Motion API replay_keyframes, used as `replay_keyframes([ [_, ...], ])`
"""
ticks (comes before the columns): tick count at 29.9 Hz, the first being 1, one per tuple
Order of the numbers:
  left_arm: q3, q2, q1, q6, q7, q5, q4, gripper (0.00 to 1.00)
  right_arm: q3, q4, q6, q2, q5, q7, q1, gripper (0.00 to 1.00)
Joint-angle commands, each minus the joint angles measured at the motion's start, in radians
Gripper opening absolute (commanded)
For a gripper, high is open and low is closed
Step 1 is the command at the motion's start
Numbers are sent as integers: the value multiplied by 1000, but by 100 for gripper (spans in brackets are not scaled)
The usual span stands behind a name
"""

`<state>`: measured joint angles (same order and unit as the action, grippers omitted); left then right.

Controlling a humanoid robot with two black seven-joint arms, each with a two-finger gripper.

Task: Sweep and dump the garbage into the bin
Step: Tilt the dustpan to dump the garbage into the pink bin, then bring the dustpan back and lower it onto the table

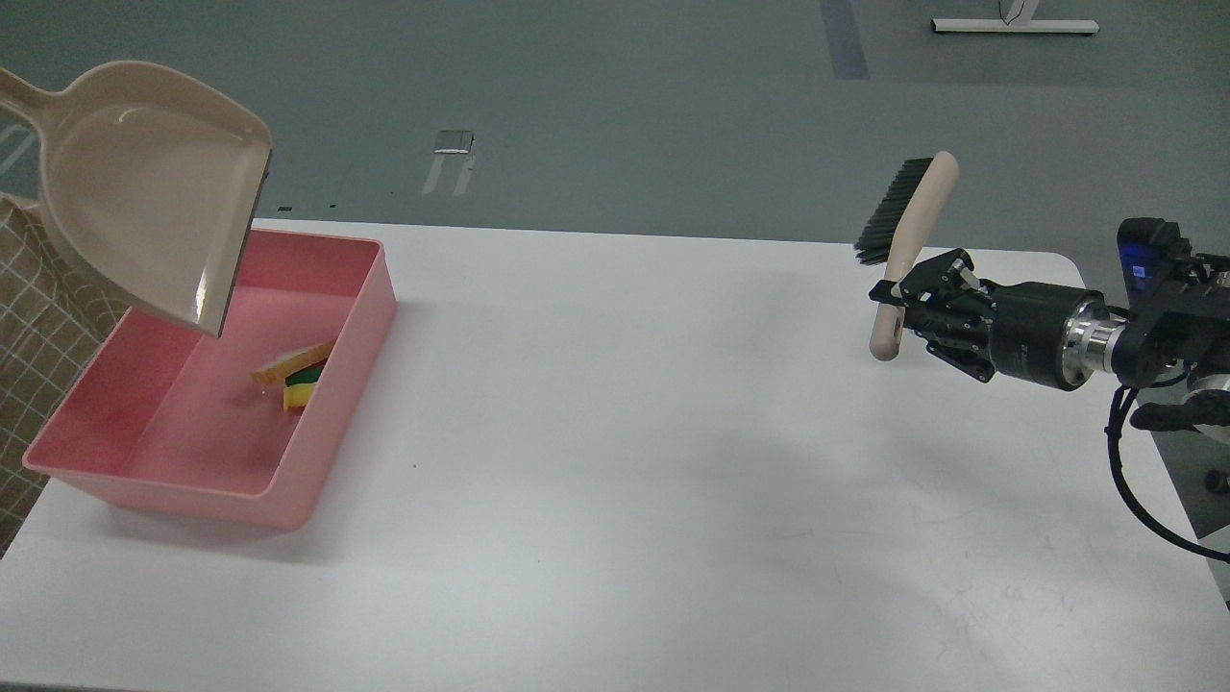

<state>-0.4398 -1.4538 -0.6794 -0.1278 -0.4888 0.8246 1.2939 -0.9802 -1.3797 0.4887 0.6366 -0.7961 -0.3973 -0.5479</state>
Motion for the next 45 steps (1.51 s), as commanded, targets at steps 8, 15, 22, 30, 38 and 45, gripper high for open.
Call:
replay_keyframes([
  [8,-2,81,-32,103,0,-217,8,0,2,-2,0,0,0,0,-1,0],
  [15,-2,154,-29,105,0,-275,30,0,3,-1,0,0,0,0,-3,0],
  [22,1,250,-12,67,0,-305,57,0,5,-1,0,2,0,-2,-3,0],
  [30,9,388,4,-21,0,-306,111,0,9,1,0,3,-8,-3,0,0],
  [38,13,559,75,-119,0,-303,140,0,11,-1,0,8,-9,-6,0,0],
  [45,61,676,95,-197,0,-302,139,0,14,-1,0,9,-9,-6,0,0],
])
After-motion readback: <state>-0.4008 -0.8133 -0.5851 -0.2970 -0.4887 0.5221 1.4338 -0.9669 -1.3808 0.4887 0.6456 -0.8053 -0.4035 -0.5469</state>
